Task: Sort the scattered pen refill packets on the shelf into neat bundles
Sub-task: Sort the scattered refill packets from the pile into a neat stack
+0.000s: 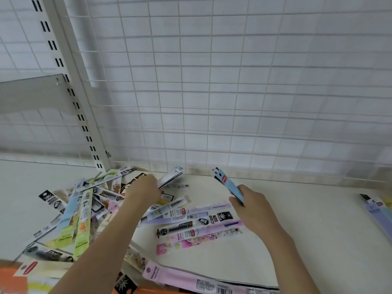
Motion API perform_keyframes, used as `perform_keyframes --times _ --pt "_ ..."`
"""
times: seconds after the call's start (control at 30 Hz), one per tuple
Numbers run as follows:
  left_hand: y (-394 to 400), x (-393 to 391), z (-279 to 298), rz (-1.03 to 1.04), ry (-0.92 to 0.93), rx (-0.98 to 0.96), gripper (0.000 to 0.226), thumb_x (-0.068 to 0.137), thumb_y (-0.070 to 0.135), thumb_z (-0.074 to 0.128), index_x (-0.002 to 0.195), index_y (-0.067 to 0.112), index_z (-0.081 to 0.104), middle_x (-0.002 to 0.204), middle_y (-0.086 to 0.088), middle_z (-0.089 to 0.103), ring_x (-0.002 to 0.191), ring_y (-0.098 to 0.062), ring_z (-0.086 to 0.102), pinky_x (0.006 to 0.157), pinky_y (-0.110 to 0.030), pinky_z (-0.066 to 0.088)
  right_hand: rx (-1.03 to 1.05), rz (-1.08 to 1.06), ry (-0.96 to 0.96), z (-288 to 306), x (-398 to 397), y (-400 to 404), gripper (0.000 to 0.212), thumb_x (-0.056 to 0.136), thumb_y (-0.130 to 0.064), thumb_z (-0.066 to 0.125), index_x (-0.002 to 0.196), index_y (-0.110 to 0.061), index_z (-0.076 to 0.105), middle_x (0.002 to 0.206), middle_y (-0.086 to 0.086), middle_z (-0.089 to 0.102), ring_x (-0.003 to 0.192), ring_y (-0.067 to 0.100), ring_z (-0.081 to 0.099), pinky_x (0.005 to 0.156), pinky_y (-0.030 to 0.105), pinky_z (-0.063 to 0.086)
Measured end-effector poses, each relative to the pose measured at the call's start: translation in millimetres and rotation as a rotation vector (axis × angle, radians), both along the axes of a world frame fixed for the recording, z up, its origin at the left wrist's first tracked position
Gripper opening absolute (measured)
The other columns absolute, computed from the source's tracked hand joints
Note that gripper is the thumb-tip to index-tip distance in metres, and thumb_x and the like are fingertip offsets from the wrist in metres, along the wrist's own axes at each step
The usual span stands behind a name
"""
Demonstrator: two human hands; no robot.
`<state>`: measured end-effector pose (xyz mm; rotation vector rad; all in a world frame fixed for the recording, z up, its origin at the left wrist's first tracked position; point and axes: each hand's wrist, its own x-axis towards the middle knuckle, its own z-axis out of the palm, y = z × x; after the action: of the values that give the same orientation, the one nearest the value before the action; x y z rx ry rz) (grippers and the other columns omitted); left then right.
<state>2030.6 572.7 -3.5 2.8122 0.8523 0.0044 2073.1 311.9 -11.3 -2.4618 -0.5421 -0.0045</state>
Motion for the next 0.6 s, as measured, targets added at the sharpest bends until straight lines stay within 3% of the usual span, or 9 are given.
perform_keyframes --times 0.13,0.27,0.4,0.5,0.6 --pt "-8.1 -5.7 14.4 -0.001 -0.102 0.009 0.01 0.086 0.016 0.052 0.085 0.008 0.057 0.067 -0.001 0.052 0.069 -0.023 0.054 0.06 -0.029 0.043 -0.007 0.025 -0.01 -0.9 -2.4 -1.7 0.012 0.095 -0.027 0.048 0.087 -0.017 0.049 0.06 -0.005 0.045 0.05 0.013 0.039 0.05 0.025 0.033" --pt "-18.6 -16.2 38.3 -0.094 -0.212 -0.027 0.021 0.088 0.016 0.048 0.067 0.015 0.046 0.058 0.002 0.046 0.053 -0.014 0.045 0.045 -0.024 0.032 -0.014 0.064 -0.021 -1.7 -6.1 0.4 0.015 0.095 -0.026 0.047 0.084 -0.017 0.049 0.059 -0.005 0.044 0.05 0.013 0.038 0.051 0.025 0.032" --pt "-38.4 -39.0 47.1 -0.242 -0.244 -0.105 0.025 0.086 0.008 0.045 0.066 0.021 0.044 0.062 0.004 0.048 0.054 -0.015 0.045 0.047 -0.023 0.031 0.001 0.119 -0.018 0.2 -13.5 2.2 0.017 0.095 -0.026 0.047 0.08 -0.02 0.046 0.059 -0.005 0.045 0.049 0.013 0.039 0.049 0.025 0.033" --pt "-50.6 -57.1 41.8 -0.258 -0.328 -0.195 0.02 0.086 0.008 0.046 0.068 0.017 0.046 0.079 -0.001 0.054 0.061 -0.019 0.047 0.05 -0.022 0.031 0.002 0.153 0.007 1.2 -21.4 -1.0 0.018 0.095 -0.026 0.047 0.079 -0.018 0.048 0.061 -0.004 0.048 0.05 0.014 0.042 0.05 0.028 0.035" --pt "-62.3 -77.2 38.3 -0.165 -0.456 -0.237 0.036 0.091 0.018 0.05 0.058 0.017 0.038 0.06 0.0 0.043 0.049 -0.018 0.039 0.046 -0.023 0.027 -0.017 0.193 0.026 2.1 -32.1 -5.5 0.018 0.094 -0.028 0.048 0.079 -0.018 0.049 0.064 -0.003 0.051 0.052 0.015 0.043 0.051 0.028 0.035"
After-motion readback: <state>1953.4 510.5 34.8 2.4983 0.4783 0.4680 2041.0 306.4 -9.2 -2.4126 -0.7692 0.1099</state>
